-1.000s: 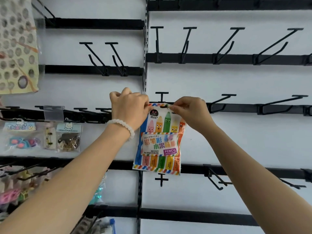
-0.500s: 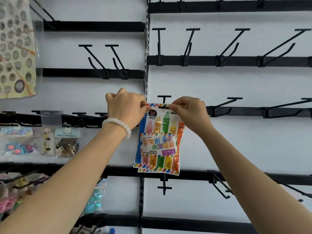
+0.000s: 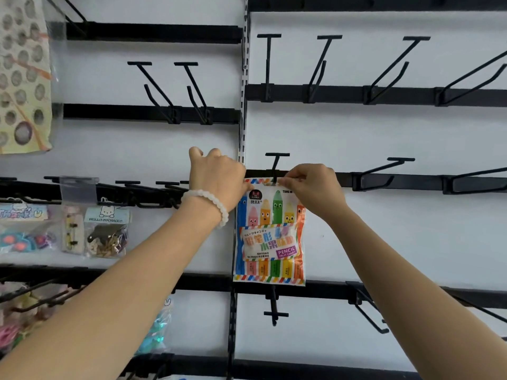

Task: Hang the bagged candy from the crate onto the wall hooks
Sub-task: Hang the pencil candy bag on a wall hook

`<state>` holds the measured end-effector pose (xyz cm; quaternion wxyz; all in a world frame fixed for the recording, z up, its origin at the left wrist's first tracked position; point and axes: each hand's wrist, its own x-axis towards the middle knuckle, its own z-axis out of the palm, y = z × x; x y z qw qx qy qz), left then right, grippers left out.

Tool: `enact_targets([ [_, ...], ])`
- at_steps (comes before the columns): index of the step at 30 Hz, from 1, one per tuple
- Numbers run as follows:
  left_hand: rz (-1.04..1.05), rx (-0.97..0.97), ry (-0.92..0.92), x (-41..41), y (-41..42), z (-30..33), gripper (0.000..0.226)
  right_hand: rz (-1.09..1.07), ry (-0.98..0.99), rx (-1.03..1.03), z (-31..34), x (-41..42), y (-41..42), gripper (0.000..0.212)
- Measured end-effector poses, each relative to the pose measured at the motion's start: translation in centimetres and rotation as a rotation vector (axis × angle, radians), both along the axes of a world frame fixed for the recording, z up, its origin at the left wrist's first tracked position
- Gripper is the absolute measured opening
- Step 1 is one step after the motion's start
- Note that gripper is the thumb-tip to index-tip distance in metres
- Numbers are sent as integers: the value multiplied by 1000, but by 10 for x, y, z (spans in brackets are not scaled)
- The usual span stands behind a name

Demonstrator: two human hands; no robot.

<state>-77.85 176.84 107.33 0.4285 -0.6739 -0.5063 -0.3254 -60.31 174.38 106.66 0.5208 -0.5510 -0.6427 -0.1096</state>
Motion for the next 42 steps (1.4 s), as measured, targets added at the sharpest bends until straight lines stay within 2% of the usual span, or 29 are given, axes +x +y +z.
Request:
enact_targets([
  [4, 117, -8, 73, 13, 6, 3, 28, -46, -16, -21, 0, 3, 8, 13],
  [8, 129, -61, 87, 21, 14, 3, 23, -63, -7, -22, -4, 6, 13, 13],
  [12, 82, -109, 31, 19, 18, 3, 32, -59, -23, -35, -5, 5, 16, 13],
  [16, 65, -62, 46, 18, 21, -2, 37, -63, -23, -24, -5, 8, 16, 13],
  [21, -111, 39, -3, 14, 17, -11, 39, -71, -88, 140, -10, 11, 6, 21],
  [24, -207, 72, -29, 15, 8, -20, 40, -144, -219, 256, -21, 13, -4, 20],
  [28, -238, 82, -18, 16, -9, -37, 42, -185, -365, 338, -41, 14, -24, 20],
  [35, -296, 41, -19, 16, -57, -106, 42, -225, -533, 355, -104, 22, -69, 23],
  [42, -272, -179, -60, 34, -110, -213, 40, -217, -556, 217, -202, 46, -120, 26],
])
